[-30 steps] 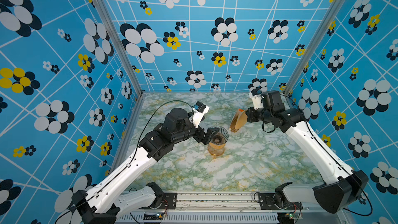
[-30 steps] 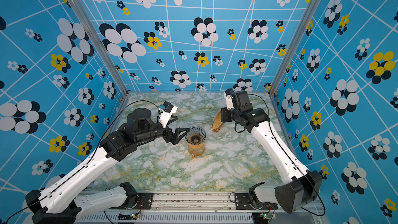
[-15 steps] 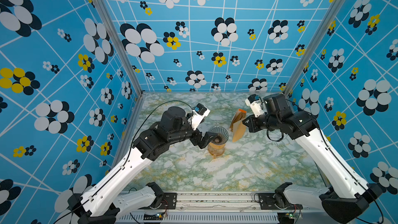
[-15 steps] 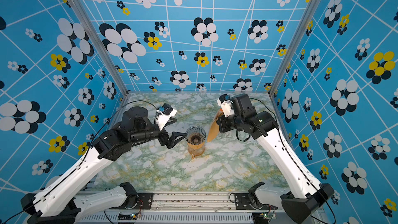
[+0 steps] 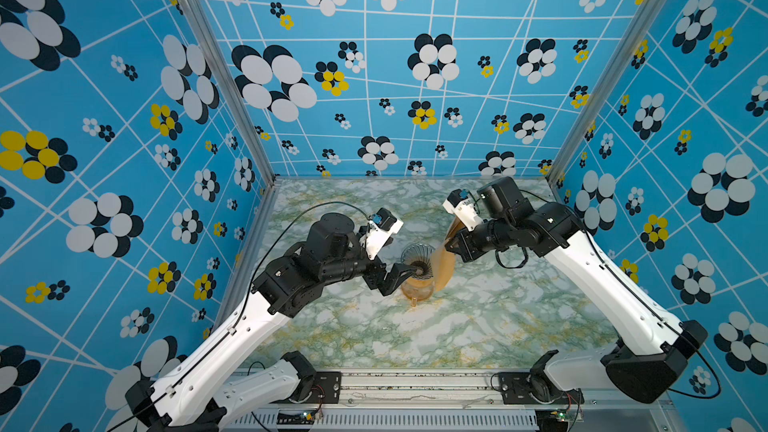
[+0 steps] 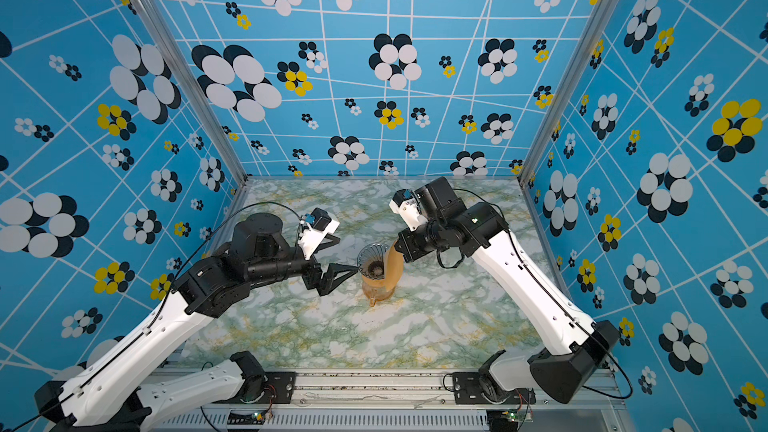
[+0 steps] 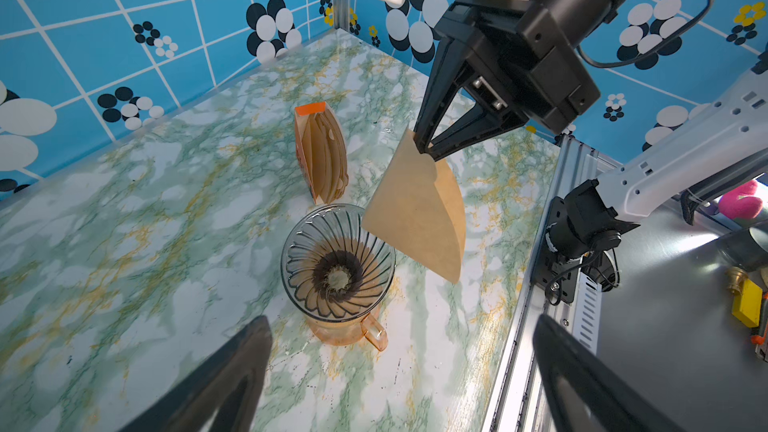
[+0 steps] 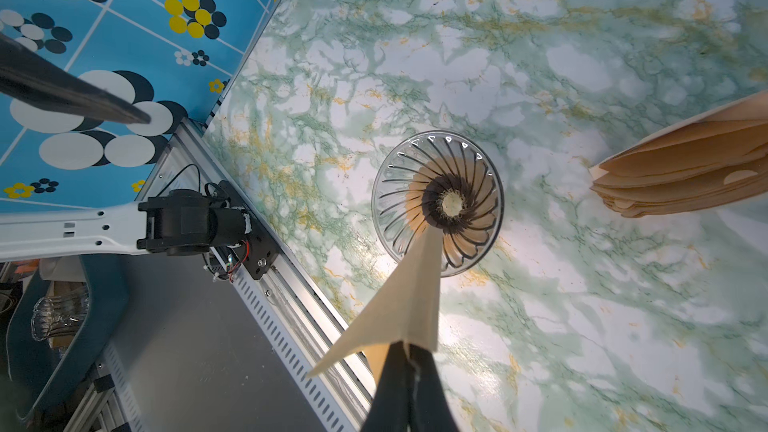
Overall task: Place the coffee filter in the dripper
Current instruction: 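Carry the filter with the right gripper over the glass dripper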
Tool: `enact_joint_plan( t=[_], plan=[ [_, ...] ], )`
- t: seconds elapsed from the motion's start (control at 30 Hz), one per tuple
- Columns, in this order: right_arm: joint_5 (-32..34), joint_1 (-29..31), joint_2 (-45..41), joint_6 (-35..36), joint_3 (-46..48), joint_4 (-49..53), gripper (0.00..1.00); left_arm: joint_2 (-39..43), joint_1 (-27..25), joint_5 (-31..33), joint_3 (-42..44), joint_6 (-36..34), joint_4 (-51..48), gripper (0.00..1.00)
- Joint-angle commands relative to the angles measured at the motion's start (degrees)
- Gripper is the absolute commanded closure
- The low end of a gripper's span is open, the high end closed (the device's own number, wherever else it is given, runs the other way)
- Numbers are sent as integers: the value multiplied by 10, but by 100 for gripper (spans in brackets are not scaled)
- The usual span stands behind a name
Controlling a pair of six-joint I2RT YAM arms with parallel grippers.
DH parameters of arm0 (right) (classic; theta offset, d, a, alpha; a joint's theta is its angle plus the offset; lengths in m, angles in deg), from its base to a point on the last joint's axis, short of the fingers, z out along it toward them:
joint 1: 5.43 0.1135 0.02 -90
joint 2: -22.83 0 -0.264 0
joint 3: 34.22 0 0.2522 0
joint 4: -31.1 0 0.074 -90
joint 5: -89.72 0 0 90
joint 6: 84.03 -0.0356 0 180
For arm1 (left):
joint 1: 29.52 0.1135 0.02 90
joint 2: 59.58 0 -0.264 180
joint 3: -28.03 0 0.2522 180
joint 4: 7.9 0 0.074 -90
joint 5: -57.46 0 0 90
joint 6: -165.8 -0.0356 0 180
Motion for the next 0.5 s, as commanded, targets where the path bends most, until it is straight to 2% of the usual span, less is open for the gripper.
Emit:
enact_joint_plan(
  t=[0.0, 0.47],
  plan=[
    [-7, 5, 16, 0, -16, -1, 97, 5, 4, -6, 10, 11, 23, 1],
    [-14, 5, 94, -3, -43, -11, 94, -14, 9, -19, 10, 19, 25, 1]
  ],
)
